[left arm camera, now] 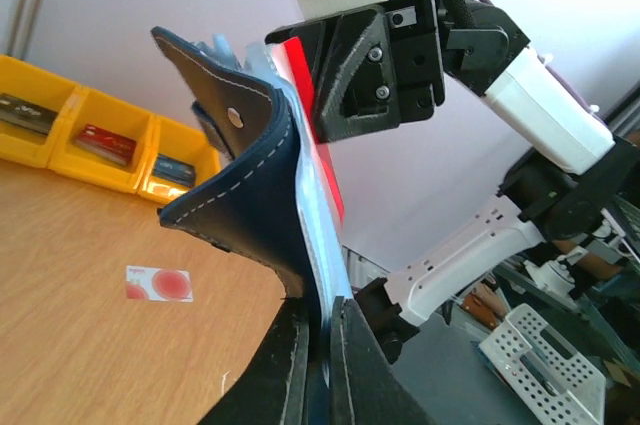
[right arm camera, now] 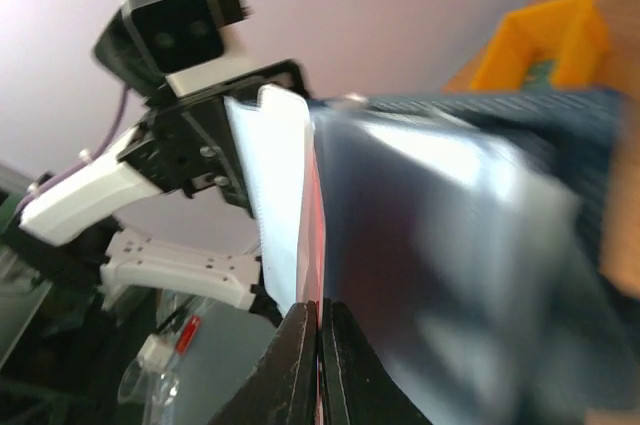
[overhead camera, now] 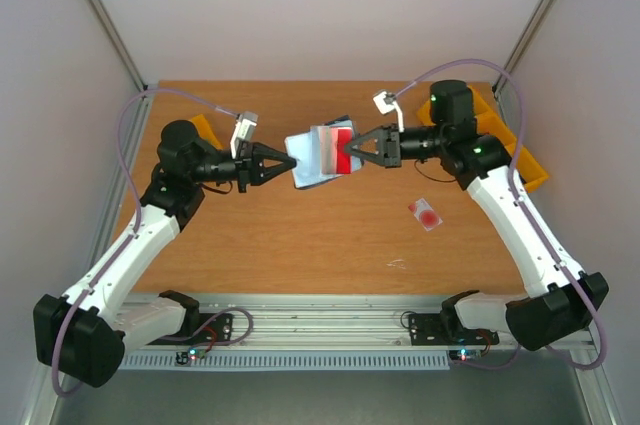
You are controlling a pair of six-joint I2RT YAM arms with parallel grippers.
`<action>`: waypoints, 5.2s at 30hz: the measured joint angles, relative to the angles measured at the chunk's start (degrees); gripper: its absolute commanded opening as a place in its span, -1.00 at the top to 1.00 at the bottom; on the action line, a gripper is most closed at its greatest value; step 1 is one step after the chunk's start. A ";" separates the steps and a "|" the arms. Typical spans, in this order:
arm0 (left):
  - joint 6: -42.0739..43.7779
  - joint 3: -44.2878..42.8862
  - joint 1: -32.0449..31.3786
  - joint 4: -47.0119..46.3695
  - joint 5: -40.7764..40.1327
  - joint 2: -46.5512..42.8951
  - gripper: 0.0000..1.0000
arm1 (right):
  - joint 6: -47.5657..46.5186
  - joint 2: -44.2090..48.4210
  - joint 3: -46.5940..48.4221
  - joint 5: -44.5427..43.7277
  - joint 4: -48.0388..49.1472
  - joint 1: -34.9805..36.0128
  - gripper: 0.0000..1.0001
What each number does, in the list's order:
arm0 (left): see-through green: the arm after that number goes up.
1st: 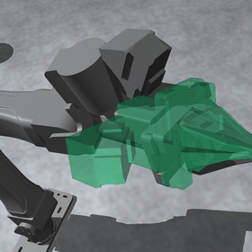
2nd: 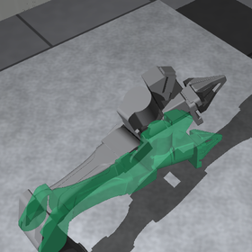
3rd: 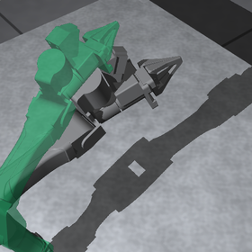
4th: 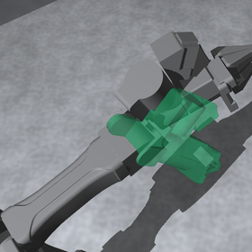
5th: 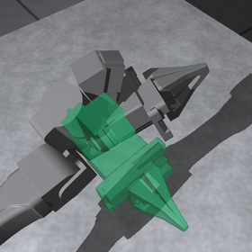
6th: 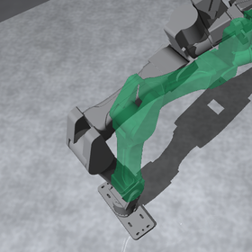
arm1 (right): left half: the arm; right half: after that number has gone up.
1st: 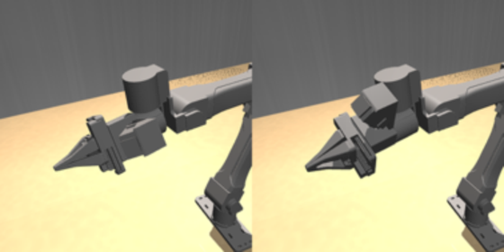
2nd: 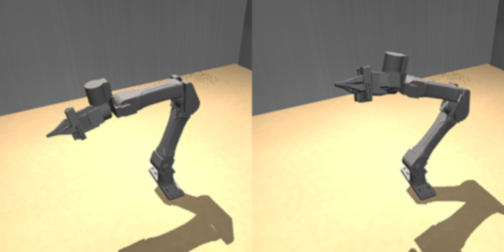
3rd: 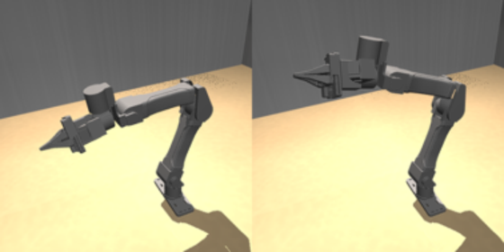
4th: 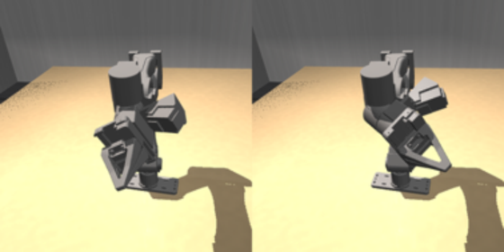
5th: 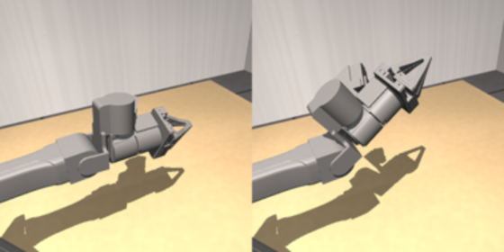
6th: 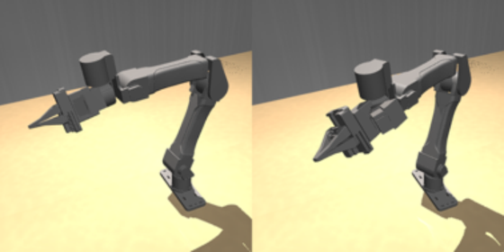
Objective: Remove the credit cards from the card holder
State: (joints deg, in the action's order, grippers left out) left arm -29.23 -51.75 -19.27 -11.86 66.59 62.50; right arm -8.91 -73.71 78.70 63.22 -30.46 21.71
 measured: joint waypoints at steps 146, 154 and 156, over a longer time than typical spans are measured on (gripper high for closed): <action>22.40 16.70 -0.96 16.44 -44.11 7.87 -0.93 | -23.10 2.23 1.27 -56.74 -17.07 -23.91 -0.97; 21.94 11.08 5.33 20.09 -49.77 1.42 -0.99 | -17.31 10.10 -5.11 -46.12 -9.73 -23.91 -0.97; 20.72 11.10 7.39 20.70 -51.67 -0.02 -0.99 | -15.96 13.22 -9.20 -44.78 -6.25 -23.89 -0.97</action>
State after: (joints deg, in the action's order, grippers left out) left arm -8.51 -40.64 -11.88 8.84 14.92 62.48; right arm -24.86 -60.49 69.49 18.44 -36.71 -2.17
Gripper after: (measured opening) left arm 0.993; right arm 0.985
